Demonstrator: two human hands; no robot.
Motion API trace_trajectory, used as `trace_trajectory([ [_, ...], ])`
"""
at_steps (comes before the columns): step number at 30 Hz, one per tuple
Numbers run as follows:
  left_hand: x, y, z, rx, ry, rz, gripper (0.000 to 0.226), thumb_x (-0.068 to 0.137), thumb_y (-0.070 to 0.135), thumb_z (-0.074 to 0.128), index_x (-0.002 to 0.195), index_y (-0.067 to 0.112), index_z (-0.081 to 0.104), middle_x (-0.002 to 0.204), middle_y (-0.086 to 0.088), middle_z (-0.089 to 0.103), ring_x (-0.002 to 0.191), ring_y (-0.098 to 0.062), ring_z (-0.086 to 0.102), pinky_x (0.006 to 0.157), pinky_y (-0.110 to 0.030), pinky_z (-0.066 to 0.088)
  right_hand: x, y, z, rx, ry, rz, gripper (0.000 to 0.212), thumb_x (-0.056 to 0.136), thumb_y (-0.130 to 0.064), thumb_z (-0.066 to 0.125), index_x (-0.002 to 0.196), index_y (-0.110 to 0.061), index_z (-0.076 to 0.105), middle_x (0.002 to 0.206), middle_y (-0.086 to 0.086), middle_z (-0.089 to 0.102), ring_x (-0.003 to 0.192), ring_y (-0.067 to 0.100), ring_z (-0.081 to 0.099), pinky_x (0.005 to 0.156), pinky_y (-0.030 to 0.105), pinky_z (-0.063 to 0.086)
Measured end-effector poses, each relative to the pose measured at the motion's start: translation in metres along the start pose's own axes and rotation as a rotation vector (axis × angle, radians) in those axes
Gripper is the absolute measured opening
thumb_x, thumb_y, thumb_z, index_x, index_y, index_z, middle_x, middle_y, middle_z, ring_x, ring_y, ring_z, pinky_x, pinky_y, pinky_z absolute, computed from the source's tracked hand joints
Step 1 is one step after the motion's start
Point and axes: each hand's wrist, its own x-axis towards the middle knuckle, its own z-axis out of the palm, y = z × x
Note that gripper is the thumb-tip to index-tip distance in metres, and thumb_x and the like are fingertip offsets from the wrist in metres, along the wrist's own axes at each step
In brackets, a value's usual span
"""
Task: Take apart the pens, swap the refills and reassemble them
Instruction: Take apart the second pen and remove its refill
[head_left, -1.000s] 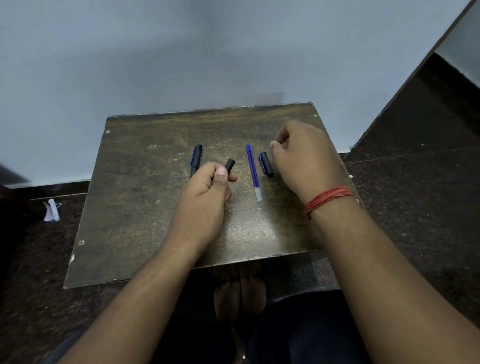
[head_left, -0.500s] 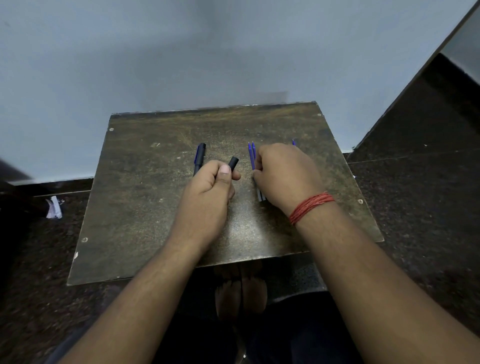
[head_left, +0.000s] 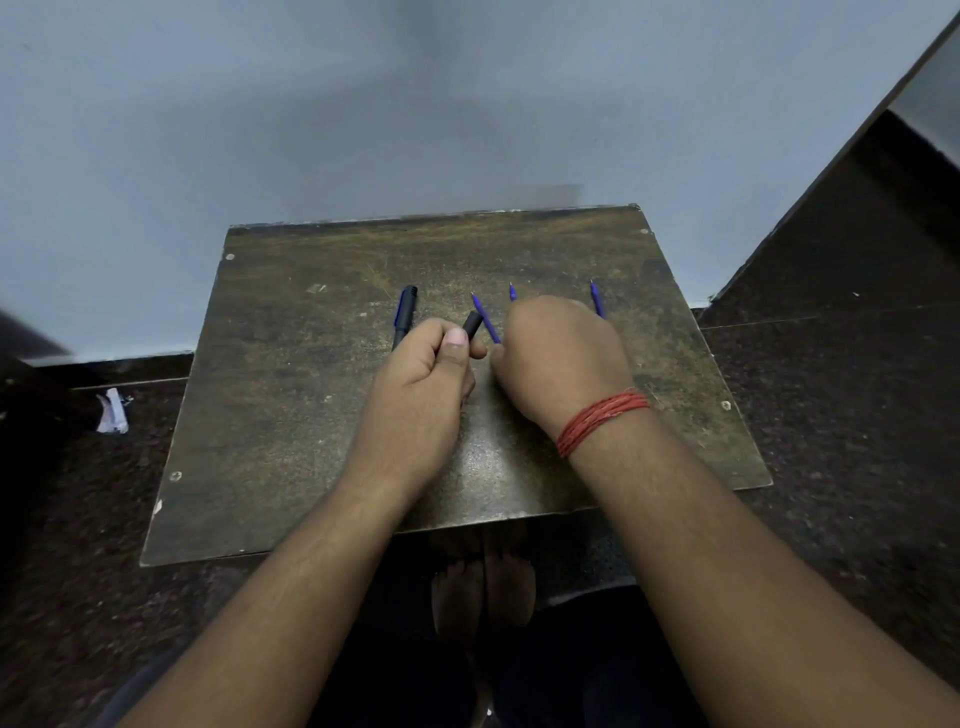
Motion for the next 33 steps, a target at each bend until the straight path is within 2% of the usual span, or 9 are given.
trace_trajectory([
  [5, 0.0, 0.0, -0.001, -0.005, 0.005, 0.008, 0.033, 0.111, 0.026, 0.04, 0.089, 0.022, 0.063, 0.057, 0.011, 0.042, 0.045, -0.005, 0.031, 0.043, -0.022, 0.026, 0.001, -0.007, 0.002, -0.047, 0.009, 0.002, 0.033, 0.087, -0.021, 0.06, 0.064, -0.019, 0.036, 0.086, 0.009, 0.068, 0.09, 0.033, 0.066, 0.06, 0.033, 0.034],
  [9, 0.001, -0.002, 0.0, -0.017, 0.018, 0.028, 0.031, 0.108, 0.03, 0.041, 0.088, 0.023, 0.063, 0.055, 0.012, 0.044, 0.045, -0.003, 0.033, 0.043, -0.02, 0.027, 0.002, -0.008, 0.0, 0.003, -0.003, -0.011, 0.014, 0.086, -0.025, 0.061, 0.075, -0.017, 0.057, 0.088, 0.011, 0.067, 0.092, 0.034, 0.065, 0.063, 0.033, 0.037],
  [12, 0.003, -0.004, -0.002, -0.058, 0.048, 0.024, 0.029, 0.1, 0.039, 0.04, 0.089, 0.023, 0.062, 0.056, 0.011, 0.046, 0.046, -0.006, 0.034, 0.045, -0.023, 0.029, 0.004, -0.004, -0.008, 0.117, -0.075, 0.027, 0.025, 0.082, -0.032, 0.06, 0.066, -0.015, 0.051, 0.07, 0.008, 0.057, 0.082, 0.033, 0.062, 0.061, 0.031, 0.036],
  [15, 0.006, -0.005, -0.003, -0.15, 0.161, -0.026, 0.03, 0.107, 0.036, 0.04, 0.09, 0.023, 0.061, 0.066, 0.01, 0.059, 0.051, -0.006, 0.045, 0.048, -0.028, 0.04, 0.002, 0.0, -0.019, 0.333, -0.09, 0.113, 0.021, 0.076, -0.032, 0.058, 0.067, -0.013, 0.057, 0.067, 0.005, 0.065, 0.073, 0.028, 0.063, 0.059, 0.032, 0.045],
  [18, 0.011, -0.003, -0.002, -0.337, 0.237, -0.093, 0.034, 0.112, 0.025, 0.037, 0.089, 0.015, 0.06, 0.082, 0.003, 0.071, 0.065, -0.006, 0.064, 0.061, -0.024, 0.056, -0.004, -0.004, -0.025, 0.539, -0.09, 0.144, 0.017, 0.076, -0.032, 0.062, 0.07, -0.017, 0.065, 0.062, -0.003, 0.066, 0.063, 0.01, 0.061, 0.058, 0.026, 0.047],
  [20, 0.011, -0.002, -0.001, -0.42, 0.209, -0.09, 0.035, 0.112, 0.021, 0.036, 0.089, 0.011, 0.06, 0.082, 0.001, 0.075, 0.073, -0.008, 0.071, 0.068, -0.023, 0.059, -0.006, -0.009, -0.025, 0.609, -0.12, 0.147, 0.016, 0.077, -0.031, 0.066, 0.071, -0.017, 0.065, 0.063, -0.006, 0.064, 0.059, 0.001, 0.055, 0.049, 0.013, 0.038],
  [23, 0.009, -0.001, -0.001, -0.41, 0.164, -0.049, 0.036, 0.112, 0.022, 0.037, 0.089, 0.013, 0.063, 0.082, 0.004, 0.078, 0.08, -0.008, 0.075, 0.075, -0.024, 0.059, -0.005, -0.011, -0.024, 0.63, -0.116, 0.147, 0.014, 0.08, -0.029, 0.066, 0.073, -0.017, 0.064, 0.064, -0.008, 0.062, 0.058, 0.0, 0.052, 0.048, 0.009, 0.036],
  [28, 0.01, -0.003, 0.0, -0.39, 0.169, -0.022, 0.032, 0.111, 0.022, 0.04, 0.093, 0.014, 0.064, 0.086, 0.005, 0.079, 0.087, -0.011, 0.076, 0.082, -0.028, 0.06, -0.004, -0.008, -0.02, 0.708, -0.089, 0.158, 0.01, 0.08, -0.026, 0.066, 0.079, -0.017, 0.063, 0.067, -0.008, 0.062, 0.059, 0.004, 0.053, 0.047, 0.016, 0.035],
  [33, 0.009, -0.002, 0.0, -0.36, 0.161, -0.026, 0.032, 0.111, 0.022, 0.041, 0.091, 0.016, 0.066, 0.089, 0.004, 0.08, 0.091, -0.015, 0.077, 0.082, -0.029, 0.062, -0.001, -0.006, -0.017, 1.012, -0.166, 0.29, 0.012, 0.08, -0.015, 0.071, 0.091, -0.012, 0.067, 0.065, -0.008, 0.064, 0.062, 0.009, 0.061, 0.065, 0.034, 0.054],
])
